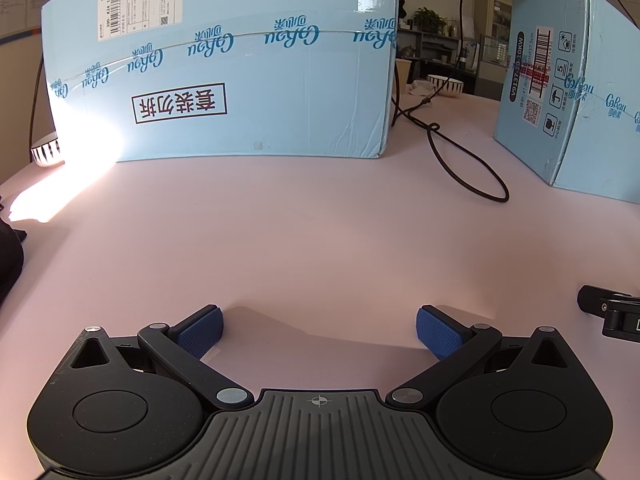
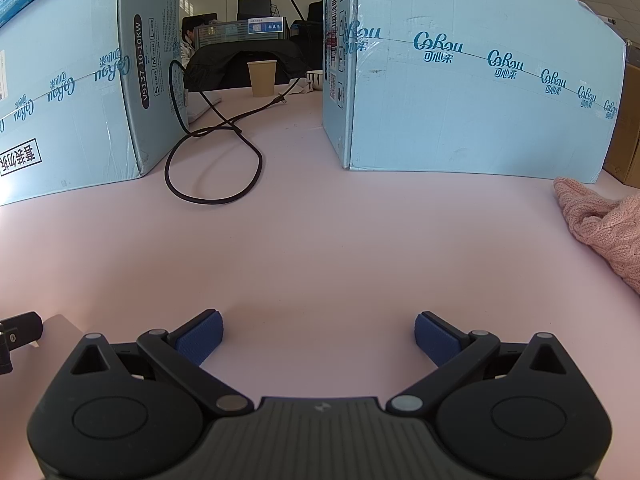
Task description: Fold clothes
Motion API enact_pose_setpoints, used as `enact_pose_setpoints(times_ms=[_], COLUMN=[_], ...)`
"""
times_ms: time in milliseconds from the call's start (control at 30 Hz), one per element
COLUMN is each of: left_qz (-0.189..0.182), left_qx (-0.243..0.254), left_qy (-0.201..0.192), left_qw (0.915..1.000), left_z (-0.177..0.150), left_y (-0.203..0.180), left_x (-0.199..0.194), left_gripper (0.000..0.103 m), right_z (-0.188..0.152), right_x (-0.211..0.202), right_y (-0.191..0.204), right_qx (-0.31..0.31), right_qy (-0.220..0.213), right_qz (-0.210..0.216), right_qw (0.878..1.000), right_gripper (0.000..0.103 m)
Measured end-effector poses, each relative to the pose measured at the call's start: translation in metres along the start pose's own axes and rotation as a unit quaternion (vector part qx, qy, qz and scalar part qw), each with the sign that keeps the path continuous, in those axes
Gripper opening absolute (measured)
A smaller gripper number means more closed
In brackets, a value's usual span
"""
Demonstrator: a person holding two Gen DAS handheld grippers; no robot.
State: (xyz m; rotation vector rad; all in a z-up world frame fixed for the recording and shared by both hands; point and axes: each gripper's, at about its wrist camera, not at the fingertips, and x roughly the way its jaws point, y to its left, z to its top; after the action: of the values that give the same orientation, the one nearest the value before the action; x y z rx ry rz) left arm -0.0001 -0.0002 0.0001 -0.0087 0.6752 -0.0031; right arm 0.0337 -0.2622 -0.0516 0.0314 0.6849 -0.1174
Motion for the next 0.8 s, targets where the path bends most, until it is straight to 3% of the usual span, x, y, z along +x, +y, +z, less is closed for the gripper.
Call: enact_pose_setpoints(times_ms=[800], left_qz=[0.003], left_qx=[0.004], left_qy=[0.0], left_qw=[1.0], left_z=[-0.0005], left_y=[-0.0012], left_x=[0.0003], left_gripper=[0.103], right_z=[-0.0008], right_x=[-0.0011], right_y=[0.0004], right_qx=[-0.002], right_qy=[-0.002], right_qz=[-0.001], right_qw=[1.0], right_gripper=[0.103])
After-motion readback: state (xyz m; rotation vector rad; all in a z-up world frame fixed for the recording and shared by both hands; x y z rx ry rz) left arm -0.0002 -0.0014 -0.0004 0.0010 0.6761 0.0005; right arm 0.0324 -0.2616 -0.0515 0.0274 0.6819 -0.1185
